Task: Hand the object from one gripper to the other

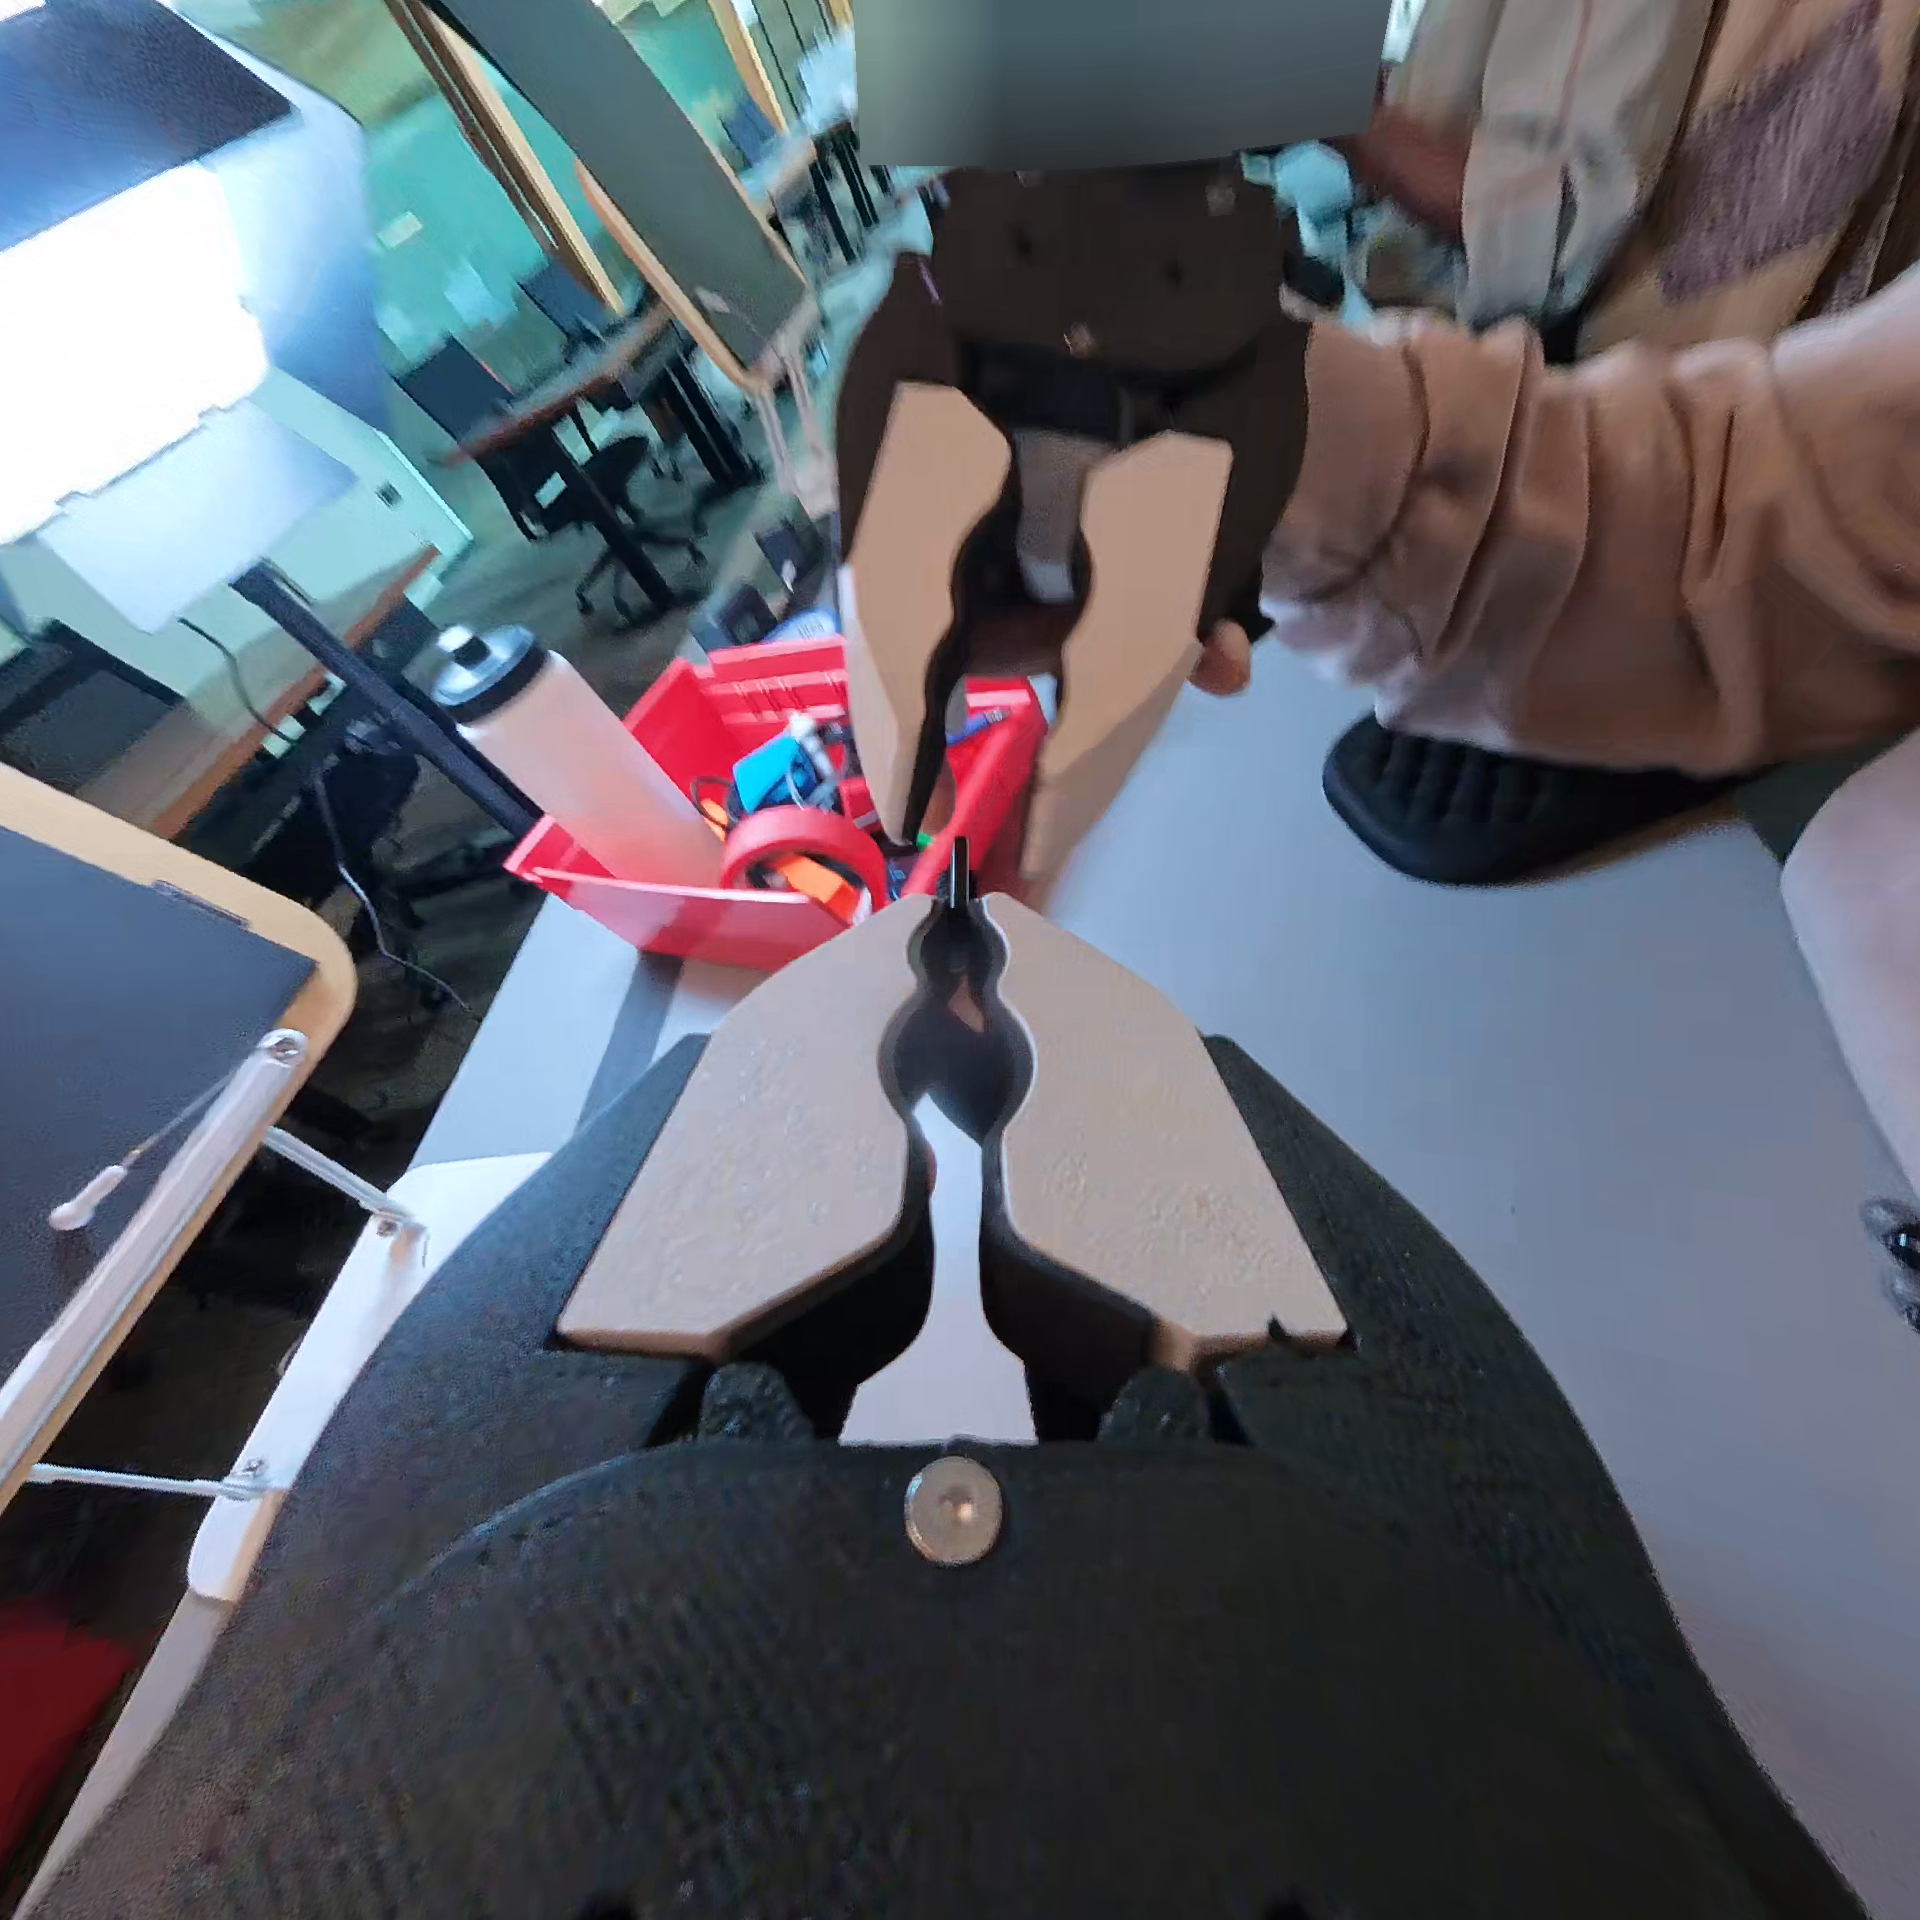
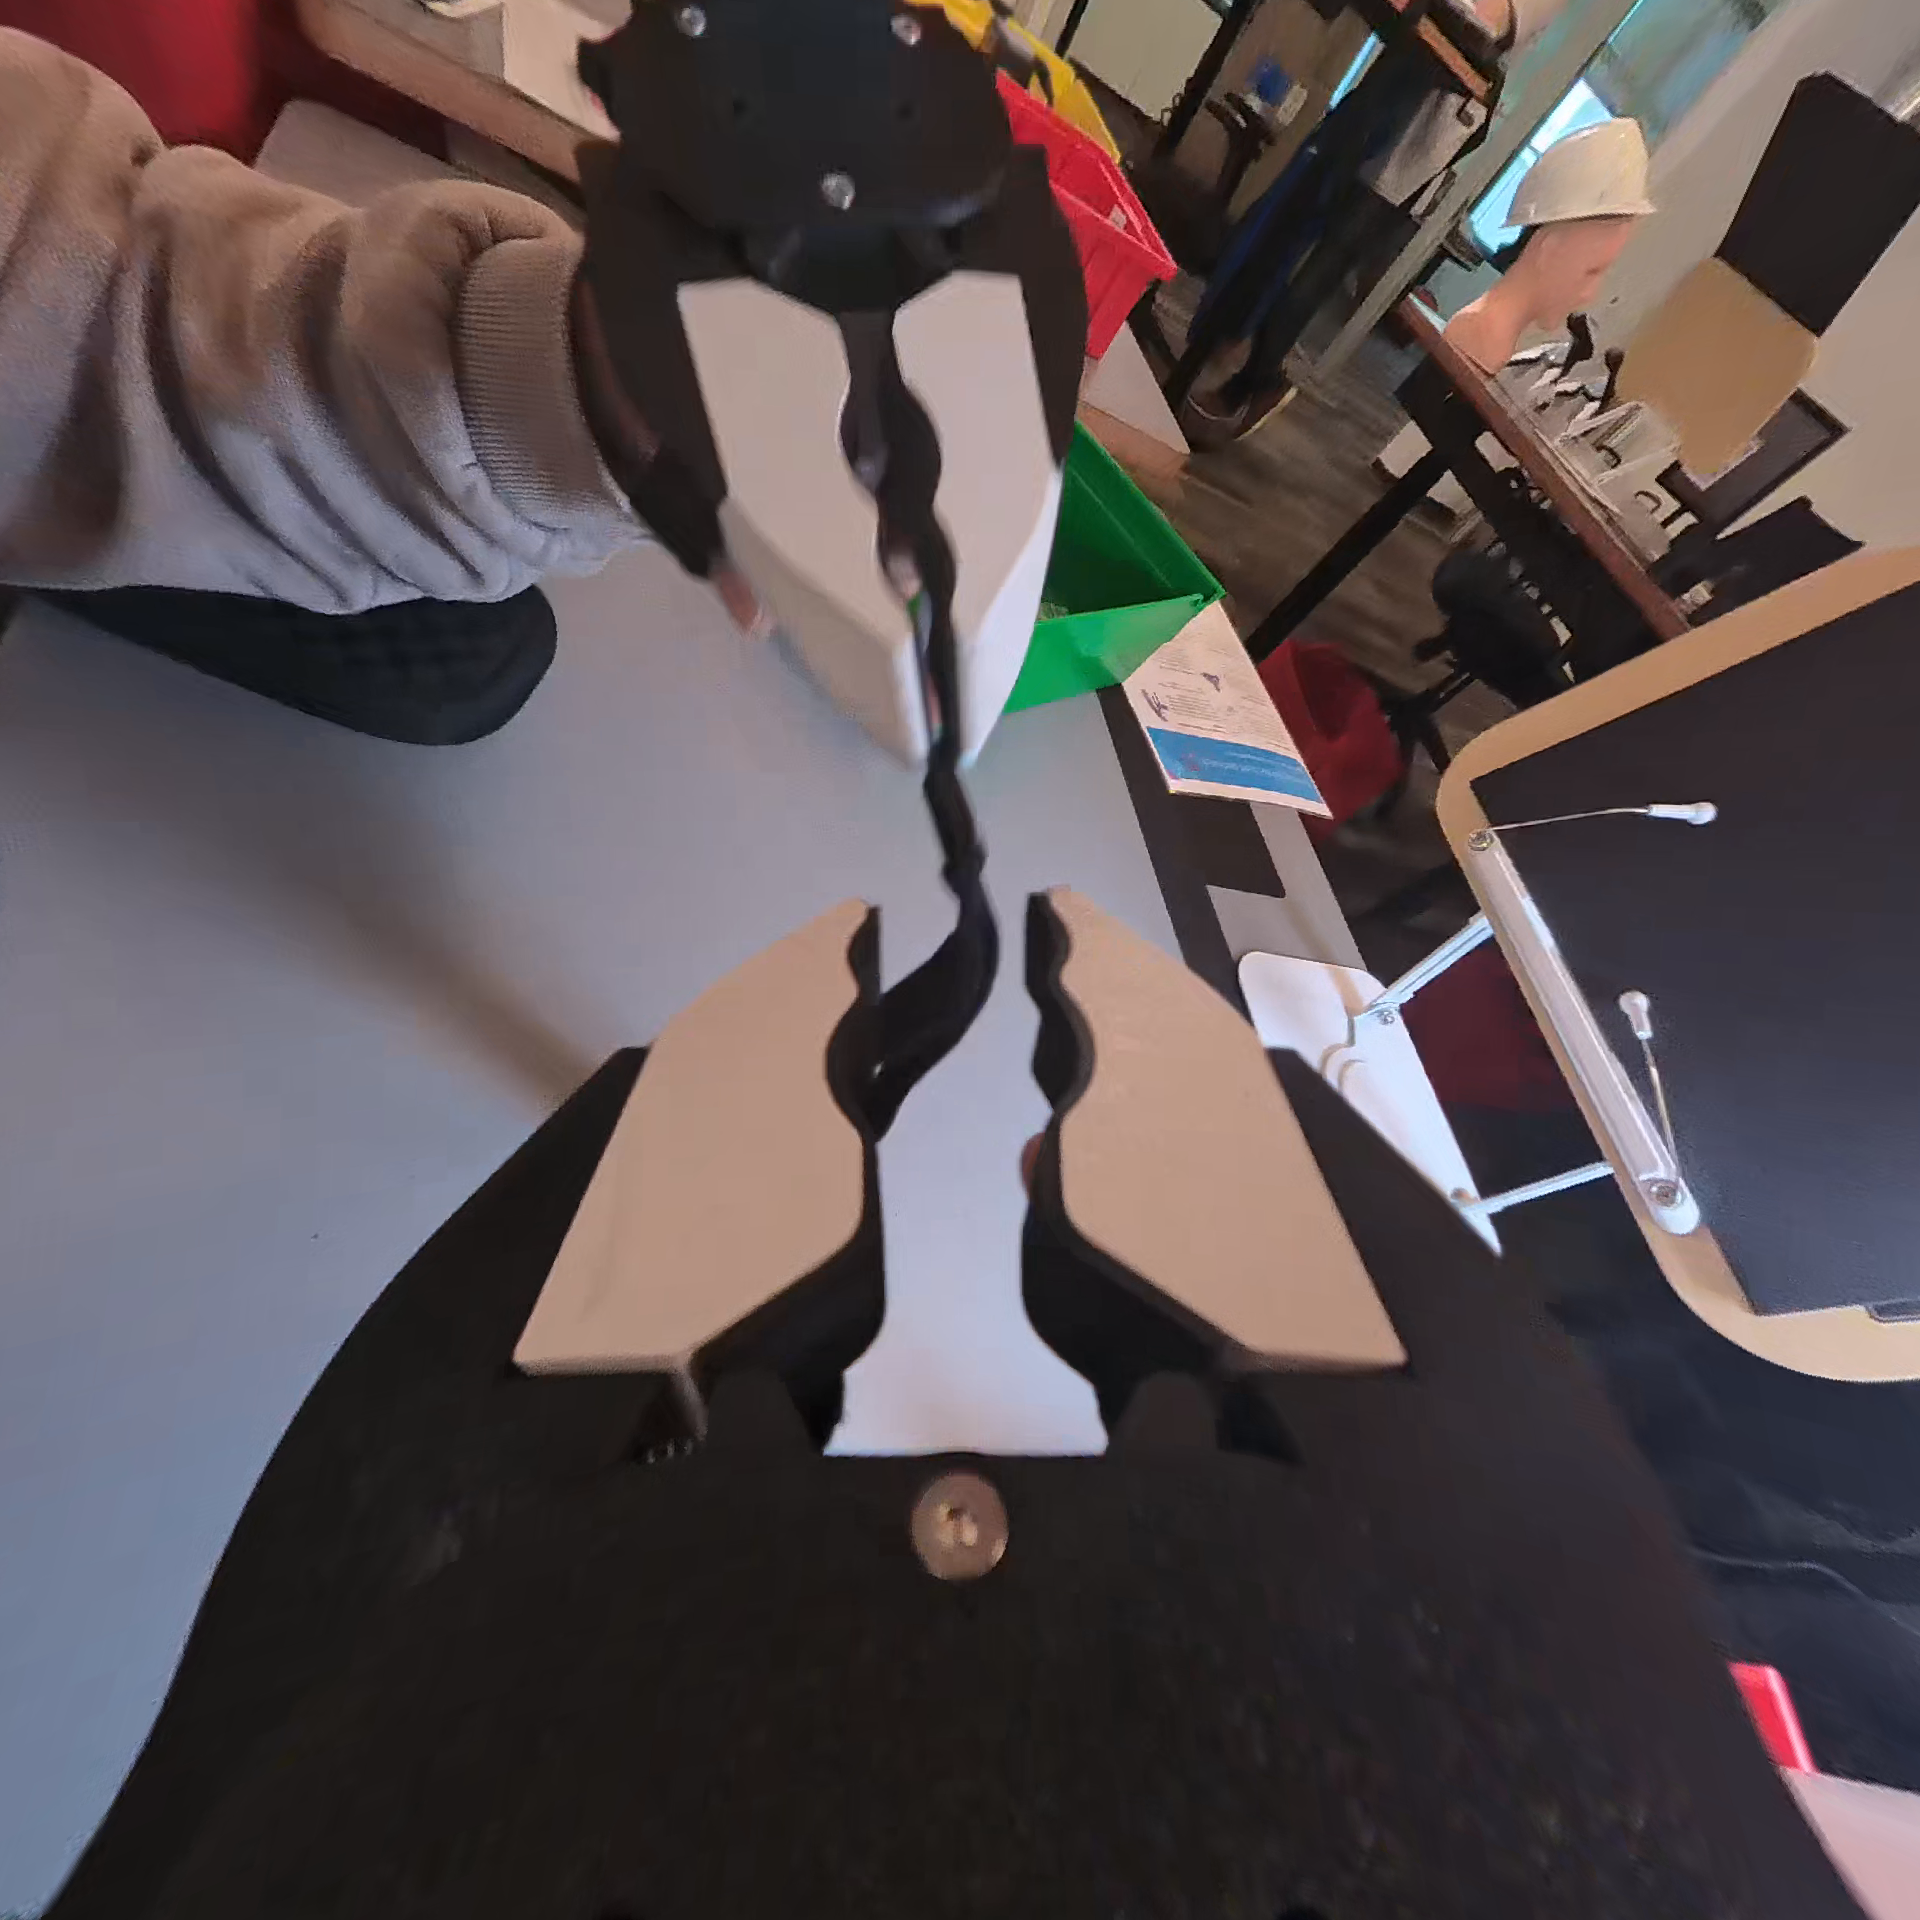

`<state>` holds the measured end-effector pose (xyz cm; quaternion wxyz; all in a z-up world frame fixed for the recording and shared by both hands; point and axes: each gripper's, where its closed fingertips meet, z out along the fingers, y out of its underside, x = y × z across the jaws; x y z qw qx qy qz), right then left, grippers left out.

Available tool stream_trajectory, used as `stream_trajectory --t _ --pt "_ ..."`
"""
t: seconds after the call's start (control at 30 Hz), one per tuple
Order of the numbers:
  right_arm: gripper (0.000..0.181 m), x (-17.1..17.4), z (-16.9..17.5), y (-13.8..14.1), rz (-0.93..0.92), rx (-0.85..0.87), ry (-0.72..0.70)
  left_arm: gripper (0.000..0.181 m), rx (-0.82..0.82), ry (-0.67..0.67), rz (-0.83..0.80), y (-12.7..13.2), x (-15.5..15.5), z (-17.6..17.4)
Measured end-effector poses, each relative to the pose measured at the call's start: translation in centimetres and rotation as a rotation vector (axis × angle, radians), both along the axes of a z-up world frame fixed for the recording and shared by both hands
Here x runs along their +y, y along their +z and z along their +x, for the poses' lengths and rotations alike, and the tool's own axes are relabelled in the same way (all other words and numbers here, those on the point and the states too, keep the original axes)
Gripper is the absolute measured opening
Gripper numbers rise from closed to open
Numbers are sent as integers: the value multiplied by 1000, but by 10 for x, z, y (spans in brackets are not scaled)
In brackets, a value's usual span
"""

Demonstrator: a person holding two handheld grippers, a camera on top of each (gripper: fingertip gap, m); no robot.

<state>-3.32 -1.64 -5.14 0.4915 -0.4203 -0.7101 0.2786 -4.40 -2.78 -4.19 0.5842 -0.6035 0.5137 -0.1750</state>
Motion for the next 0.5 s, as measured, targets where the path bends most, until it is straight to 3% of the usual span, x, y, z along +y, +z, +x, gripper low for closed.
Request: stream_trajectory --t 0.03,0.17,0.27,0.37,0.5 --pt "36 1 0 0 -18 3 2 3 -59 -1 9 11 0 -6" --pt "59 0 -11 -8 -157 20 43 3 -315 -10 29 51 -2 -29" --pt "74 4 -33 -22 -216 48 16 3 -421 -26 38 66 -5 -36" --pt "72 29 -54 -28 -238 139 -151 3 -447 -41 36 70 -7 -36" --pt "65 59 -48 -17 -123 263 -278 3 -446 -30 46 75 -9 -42"
